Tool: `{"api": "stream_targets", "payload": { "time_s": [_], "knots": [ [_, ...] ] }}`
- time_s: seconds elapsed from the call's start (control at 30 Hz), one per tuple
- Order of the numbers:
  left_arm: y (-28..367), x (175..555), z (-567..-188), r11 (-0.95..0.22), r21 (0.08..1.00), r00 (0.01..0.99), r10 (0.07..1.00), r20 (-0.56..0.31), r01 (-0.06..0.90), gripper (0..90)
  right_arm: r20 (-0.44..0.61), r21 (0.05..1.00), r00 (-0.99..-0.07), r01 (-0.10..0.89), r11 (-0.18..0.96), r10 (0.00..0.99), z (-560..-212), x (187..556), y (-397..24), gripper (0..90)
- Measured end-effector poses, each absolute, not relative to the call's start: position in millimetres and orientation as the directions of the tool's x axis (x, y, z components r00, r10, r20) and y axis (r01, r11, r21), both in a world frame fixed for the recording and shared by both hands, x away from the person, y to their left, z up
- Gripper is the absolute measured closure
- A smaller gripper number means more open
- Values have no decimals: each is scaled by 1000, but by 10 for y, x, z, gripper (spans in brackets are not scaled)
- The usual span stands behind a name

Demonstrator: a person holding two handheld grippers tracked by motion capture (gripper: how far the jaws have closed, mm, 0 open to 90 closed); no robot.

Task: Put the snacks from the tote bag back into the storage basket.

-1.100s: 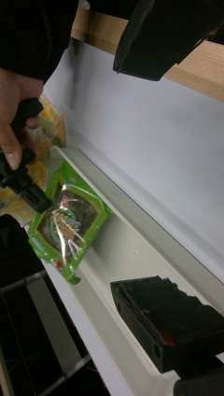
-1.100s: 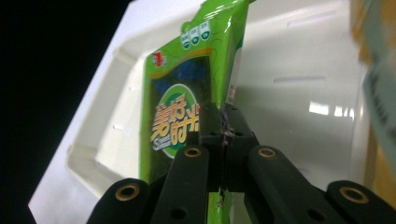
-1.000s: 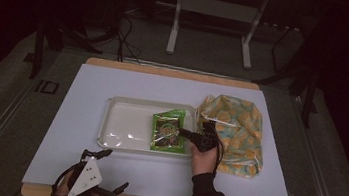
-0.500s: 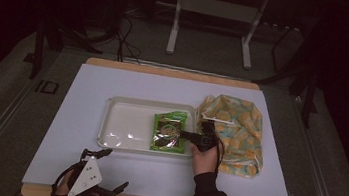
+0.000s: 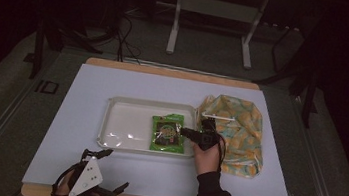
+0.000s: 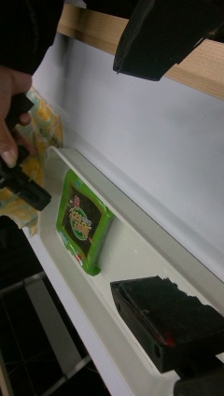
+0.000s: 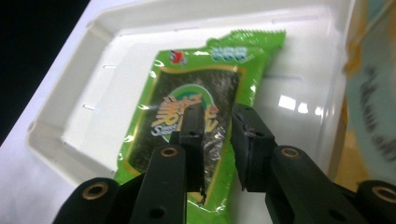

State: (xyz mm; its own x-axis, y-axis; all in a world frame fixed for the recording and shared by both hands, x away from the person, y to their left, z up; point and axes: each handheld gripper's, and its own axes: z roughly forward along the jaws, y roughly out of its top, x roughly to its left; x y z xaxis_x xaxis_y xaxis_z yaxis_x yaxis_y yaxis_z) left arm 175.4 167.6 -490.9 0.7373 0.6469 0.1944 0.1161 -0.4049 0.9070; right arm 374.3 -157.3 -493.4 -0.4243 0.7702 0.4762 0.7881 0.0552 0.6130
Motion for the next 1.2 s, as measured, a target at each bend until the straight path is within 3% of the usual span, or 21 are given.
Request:
{"api": "stream_targets", "payload": {
  "time_s": [0.27, 0.47, 0.7, 1.0, 1.2],
  "knots": [
    [1670, 1754, -4912, -406, 906, 738, 646, 194, 117, 3, 438, 648, -503, 751, 126, 745, -4758, 3761, -1570, 734],
    [1670, 1759, -4915, -408, 905, 738, 646, 193, 121, 4, 360, 706, -602, 675, 214, 712, -4543, 3761, -1569, 687],
    [1671, 1756, -4914, -410, 904, 739, 645, 195, 120, 3, 289, 758, -658, 601, 254, 695, -4370, 3737, -1582, 655],
    [1664, 1756, -4917, -414, 903, 744, 640, 195, 119, 4, 230, 805, -663, 541, 244, 713, -4163, 3739, -1782, 412],
    [1658, 1760, -4920, -418, 901, 744, 639, 196, 121, 4, 188, 826, -656, 509, 244, 731, -4059, 3727, -1926, 365]
  ]
}}
